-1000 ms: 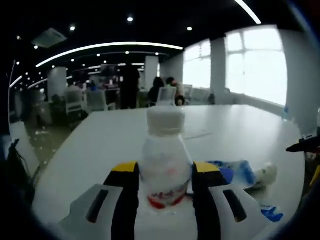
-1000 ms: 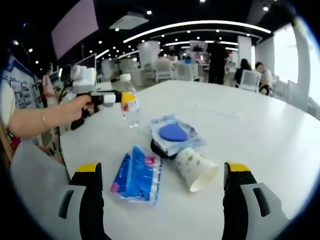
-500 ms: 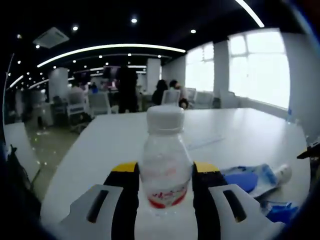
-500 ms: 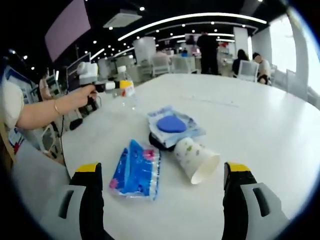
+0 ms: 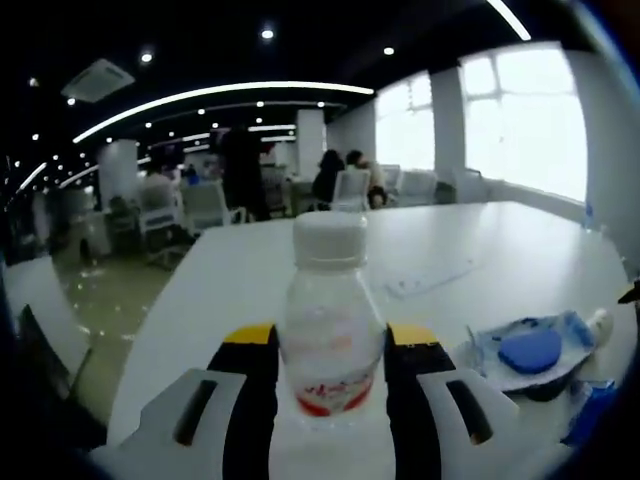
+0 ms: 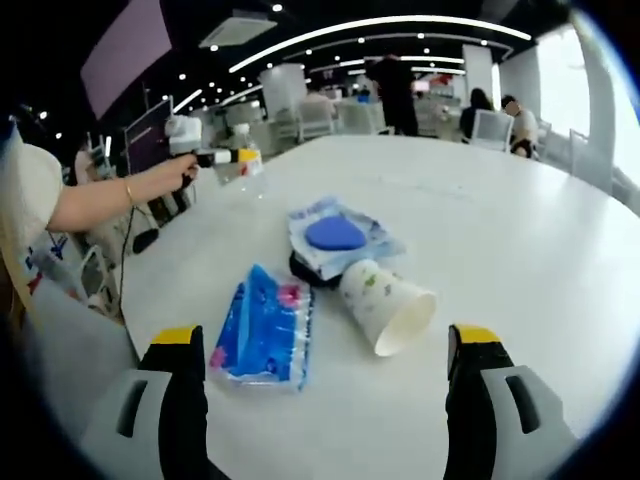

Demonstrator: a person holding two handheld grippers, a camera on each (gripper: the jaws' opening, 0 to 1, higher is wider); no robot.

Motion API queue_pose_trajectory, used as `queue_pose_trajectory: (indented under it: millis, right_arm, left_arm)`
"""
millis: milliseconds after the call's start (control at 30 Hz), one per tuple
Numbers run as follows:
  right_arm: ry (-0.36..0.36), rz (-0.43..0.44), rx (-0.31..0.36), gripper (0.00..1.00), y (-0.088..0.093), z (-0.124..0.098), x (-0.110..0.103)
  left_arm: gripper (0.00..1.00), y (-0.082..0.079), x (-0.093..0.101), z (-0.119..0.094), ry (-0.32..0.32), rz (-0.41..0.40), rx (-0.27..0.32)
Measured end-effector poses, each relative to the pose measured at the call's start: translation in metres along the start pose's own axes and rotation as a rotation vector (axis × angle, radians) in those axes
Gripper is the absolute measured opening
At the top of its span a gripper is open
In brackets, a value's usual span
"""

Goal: Arrange the tabletop items into an orderly group along one side of the table until the central work area is clear of visible clutter.

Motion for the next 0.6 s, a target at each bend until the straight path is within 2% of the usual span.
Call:
queue_pose_trajectory:
  millis: [367,467,600]
  right_arm:
    - [0.008,-0.003,-0.032,1.00,0.005,0.002,0.001]
    - [0.009,-0.004,-0.029,1.00,0.005,0.002,0.001]
    - [0.012,-0.003,-0.031,1.00,0.005,0.001,0.001]
  left_arm:
    - [0.39,0.003,-0.011,0.018,0.009,0.010,-0.025]
    - [0.39,0.005,-0.014,0.019,-0.004,-0.009,-0.025]
    - [0.39,0.007,-0.017,0.021,-0.013,0.011,-0.033]
Point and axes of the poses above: the point that each gripper's makers call its tool centre point, and the gripper's own axes: z roughly forward along the fingers, x roughly to its right, y roughly out of its underside, the point moved 6 cm from there along -z, roughly backward along the fingers, and after that the axes turned 2 degrees about -y, right-handed, at the moved point
